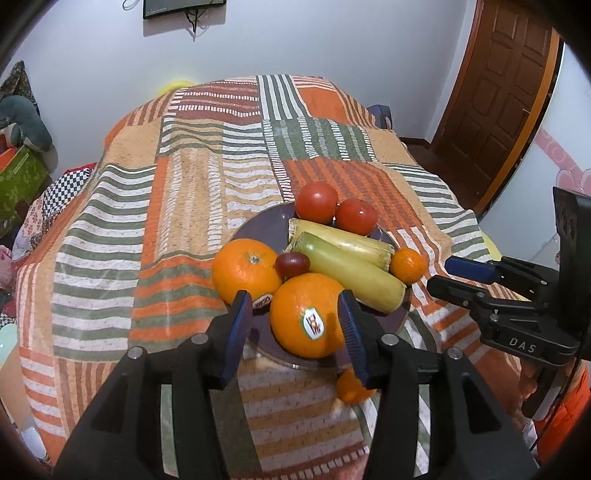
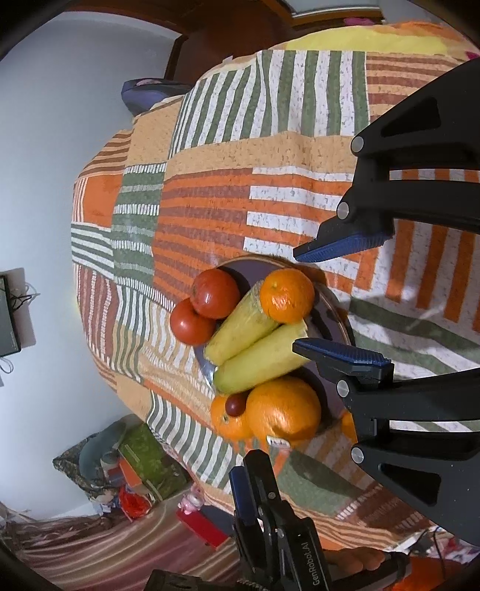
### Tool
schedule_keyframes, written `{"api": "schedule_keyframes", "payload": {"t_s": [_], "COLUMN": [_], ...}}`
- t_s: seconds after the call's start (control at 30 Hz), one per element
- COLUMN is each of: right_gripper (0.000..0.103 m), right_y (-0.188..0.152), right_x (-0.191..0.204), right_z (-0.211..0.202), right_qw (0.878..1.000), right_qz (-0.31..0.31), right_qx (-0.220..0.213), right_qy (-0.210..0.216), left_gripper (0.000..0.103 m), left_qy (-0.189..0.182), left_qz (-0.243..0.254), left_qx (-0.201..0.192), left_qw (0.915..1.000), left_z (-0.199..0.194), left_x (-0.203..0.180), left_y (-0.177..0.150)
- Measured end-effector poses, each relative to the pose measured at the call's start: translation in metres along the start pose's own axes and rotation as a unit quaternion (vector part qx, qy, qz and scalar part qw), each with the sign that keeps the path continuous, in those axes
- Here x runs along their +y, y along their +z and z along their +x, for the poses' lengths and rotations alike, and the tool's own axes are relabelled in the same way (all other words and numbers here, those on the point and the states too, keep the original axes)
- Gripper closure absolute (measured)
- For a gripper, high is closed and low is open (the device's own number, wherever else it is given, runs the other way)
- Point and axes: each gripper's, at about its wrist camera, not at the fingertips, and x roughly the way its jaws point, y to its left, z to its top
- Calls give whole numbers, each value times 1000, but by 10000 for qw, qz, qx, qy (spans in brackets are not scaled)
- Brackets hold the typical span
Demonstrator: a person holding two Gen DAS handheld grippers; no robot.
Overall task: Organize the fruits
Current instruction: 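Open both tools and pull back from the plate, then grasp a small mandarin with the left tool while the right tool grasps another date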
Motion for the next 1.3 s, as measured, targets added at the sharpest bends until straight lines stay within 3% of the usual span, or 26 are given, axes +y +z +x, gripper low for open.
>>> {"api": "schedule_keyframes", "payload": {"t_s": [0.17,0.63,0.8,0.93,1.3], "right_gripper": [63,64,74,85,85], "right_y": [-9,-37,-42,-45,-40], "right_x": [13,43,48,53,29], "right_z": [-3,28,39,40,15], "right_qw": [9997,9936,9917,9922,9966], "right_qz": [-106,-293,-390,-497,-269], "right_qx": [111,790,960,930,536], "right_qy": [168,747,765,668,565], "left_gripper": [49,48,48,48,48], "left_qy": [-7,-74,-139,-200,-412], "left_qz": [-22,-203,-281,-260,-28], "left_qx": [54,508,616,656,707], "left_qw": [10000,9985,9976,9973,9966], "left_z": [-12,-16,-10,-5,13], "left_x": [-2,3,2,-4,-31], "left_y": [-18,-68,-75,-76,-68]}}
